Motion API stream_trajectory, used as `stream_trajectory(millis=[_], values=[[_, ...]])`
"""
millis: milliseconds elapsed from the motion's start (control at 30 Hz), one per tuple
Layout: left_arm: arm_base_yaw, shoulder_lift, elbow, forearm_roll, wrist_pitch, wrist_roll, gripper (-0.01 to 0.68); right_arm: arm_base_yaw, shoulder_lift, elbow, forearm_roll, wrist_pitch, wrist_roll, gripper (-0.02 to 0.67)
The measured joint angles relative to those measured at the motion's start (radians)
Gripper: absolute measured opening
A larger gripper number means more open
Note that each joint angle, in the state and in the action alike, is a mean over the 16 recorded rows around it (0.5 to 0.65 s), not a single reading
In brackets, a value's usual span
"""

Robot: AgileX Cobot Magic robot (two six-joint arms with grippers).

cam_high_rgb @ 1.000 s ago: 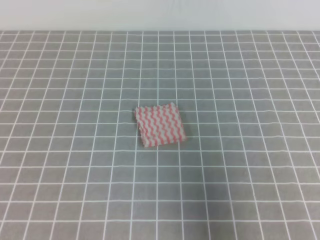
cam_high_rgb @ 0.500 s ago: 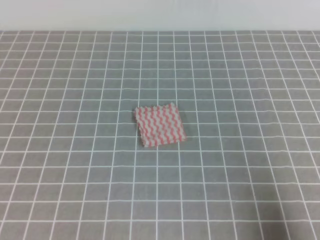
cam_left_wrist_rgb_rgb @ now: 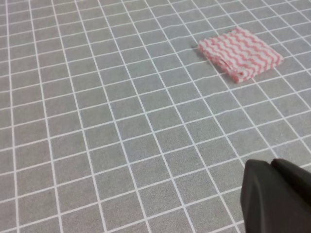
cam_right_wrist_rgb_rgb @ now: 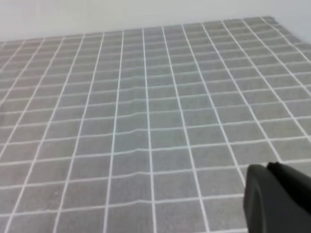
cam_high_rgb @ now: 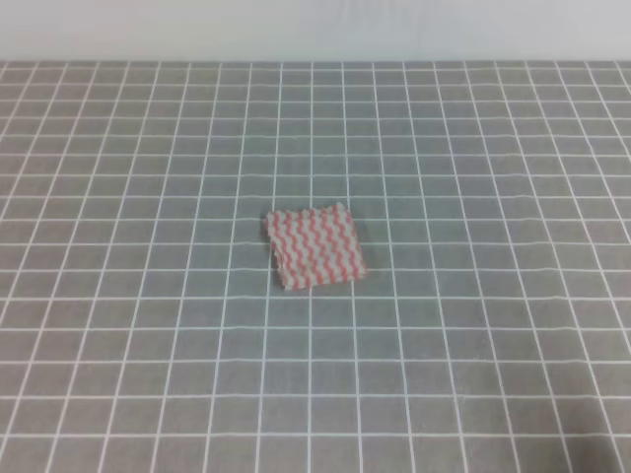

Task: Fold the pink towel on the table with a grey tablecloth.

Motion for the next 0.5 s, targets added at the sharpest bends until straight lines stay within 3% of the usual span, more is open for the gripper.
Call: stream_trajectory(millis=[500], values=[[0.0,0.0,0.0,0.001,-0.001,0.0,-0.002,0.003,-0.034,-0.001,0.037,0.02,-0.076,-0.017]])
